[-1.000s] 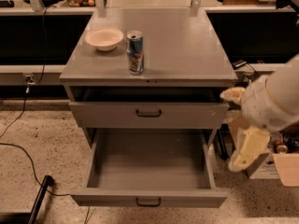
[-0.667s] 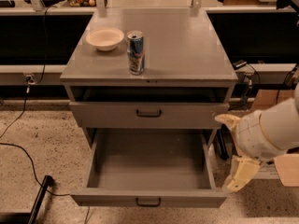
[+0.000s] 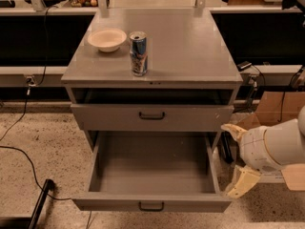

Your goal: Close middle drawer

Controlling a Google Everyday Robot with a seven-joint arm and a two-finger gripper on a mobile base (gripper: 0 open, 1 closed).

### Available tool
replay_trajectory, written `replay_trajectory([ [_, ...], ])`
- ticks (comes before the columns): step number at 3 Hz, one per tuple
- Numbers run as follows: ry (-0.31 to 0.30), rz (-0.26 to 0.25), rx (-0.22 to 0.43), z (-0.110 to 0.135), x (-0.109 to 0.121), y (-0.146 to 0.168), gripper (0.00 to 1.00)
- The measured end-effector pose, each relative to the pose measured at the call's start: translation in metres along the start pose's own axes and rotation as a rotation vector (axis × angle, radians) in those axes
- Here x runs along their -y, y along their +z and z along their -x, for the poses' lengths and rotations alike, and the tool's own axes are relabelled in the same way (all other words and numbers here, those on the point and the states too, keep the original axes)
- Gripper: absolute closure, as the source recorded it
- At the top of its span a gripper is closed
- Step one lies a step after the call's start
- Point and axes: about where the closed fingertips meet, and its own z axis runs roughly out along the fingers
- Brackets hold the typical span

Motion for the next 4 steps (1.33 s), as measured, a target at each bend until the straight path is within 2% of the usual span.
replay_trajectory([
  [1, 0.043, 0.024, -0.020, -0.032, -0.004, 0.040, 0.00],
  [2, 0.073, 0.014, 0.040, -0.061, -0.031, 0.101, 0.00],
  [3, 0.013, -0.122, 0.125, -0.075, -0.030, 0.127, 0.00],
  [4, -0.042, -0.154, 0.131, -0.079, -0.030, 0.129, 0.00],
])
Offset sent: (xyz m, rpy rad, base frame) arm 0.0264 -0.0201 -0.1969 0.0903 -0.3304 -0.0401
